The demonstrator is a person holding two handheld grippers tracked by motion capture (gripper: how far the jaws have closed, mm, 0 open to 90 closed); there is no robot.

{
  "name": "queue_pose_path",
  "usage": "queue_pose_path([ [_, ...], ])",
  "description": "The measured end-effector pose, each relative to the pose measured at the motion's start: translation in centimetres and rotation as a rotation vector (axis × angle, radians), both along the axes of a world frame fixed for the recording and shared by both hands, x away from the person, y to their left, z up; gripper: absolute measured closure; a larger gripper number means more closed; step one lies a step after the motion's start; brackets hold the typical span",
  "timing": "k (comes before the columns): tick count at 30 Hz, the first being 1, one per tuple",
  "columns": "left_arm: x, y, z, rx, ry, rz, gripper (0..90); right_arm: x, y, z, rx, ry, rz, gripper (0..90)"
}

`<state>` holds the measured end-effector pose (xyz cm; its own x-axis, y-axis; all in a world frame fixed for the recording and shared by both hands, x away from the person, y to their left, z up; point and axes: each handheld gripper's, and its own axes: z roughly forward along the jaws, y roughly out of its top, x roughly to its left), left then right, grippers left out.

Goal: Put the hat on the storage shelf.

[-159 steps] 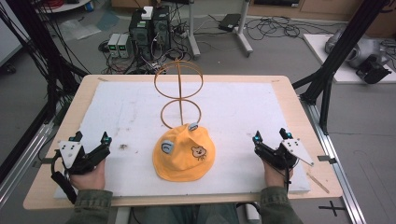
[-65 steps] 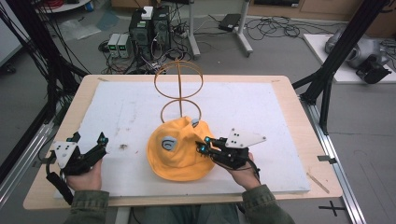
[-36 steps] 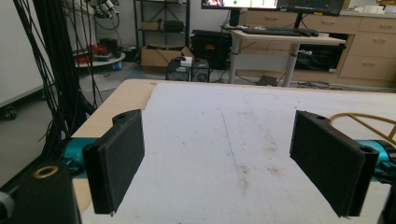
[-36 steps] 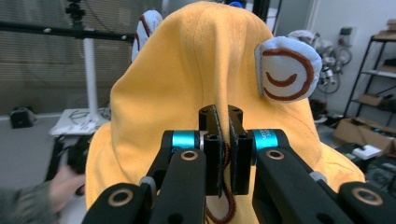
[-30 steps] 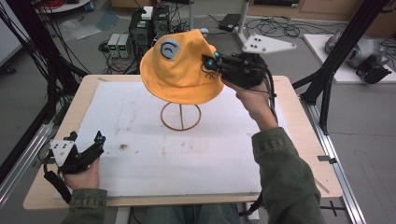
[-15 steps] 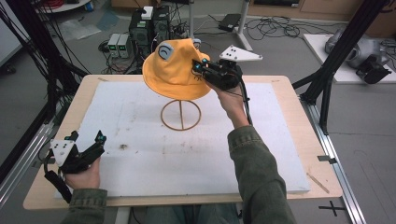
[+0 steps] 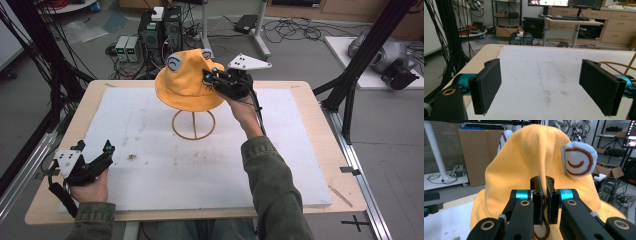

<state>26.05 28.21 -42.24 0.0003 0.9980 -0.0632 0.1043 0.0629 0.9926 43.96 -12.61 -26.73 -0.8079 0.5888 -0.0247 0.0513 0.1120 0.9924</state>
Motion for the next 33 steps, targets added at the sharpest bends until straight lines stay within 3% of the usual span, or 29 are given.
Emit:
queue_pose_path([
  [7, 0.0, -0.1, 0.0, 0.000, 0.002, 0.000, 18.3, 0.1, 0.2, -0.2, -0.012, 0.005, -0.013, 85.2],
  [9, -0.1, -0.1, 0.1, 0.004, 0.002, -0.003, 18.3, 0.1, 0.1, -0.1, -0.004, -0.006, -0.008, 74.0],
  [10, -0.1, -0.1, 0.1, 0.004, 0.002, -0.003, 18.2, 0.1, 0.1, -0.1, -0.004, -0.006, -0.008, 74.0],
  [11, -0.1, 0.0, 0.1, 0.003, -0.001, -0.001, 18.3, 0.0, 0.1, 0.0, 0.004, -0.010, -0.014, 58.7],
  [13, 0.0, 0.0, 0.1, 0.001, -0.002, 0.001, 18.3, -0.2, 0.0, 0.0, -0.009, -0.013, -0.045, 43.7],
  [16, -0.1, 0.1, 0.0, -0.001, -0.001, 0.005, 18.3, -0.2, -0.4, 0.0, -0.011, -0.005, -0.089, 32.4],
  [22, -0.1, 0.0, 0.1, 0.003, 0.001, 0.002, 18.3, -0.6, -2.0, 0.5, 0.033, 0.001, -0.142, 21.4],
  [33, -0.1, -0.3, 0.1, 0.007, 0.000, -0.002, 18.3, -2.3, -4.4, 0.7, 0.038, -0.013, -0.178, 18.6],
])
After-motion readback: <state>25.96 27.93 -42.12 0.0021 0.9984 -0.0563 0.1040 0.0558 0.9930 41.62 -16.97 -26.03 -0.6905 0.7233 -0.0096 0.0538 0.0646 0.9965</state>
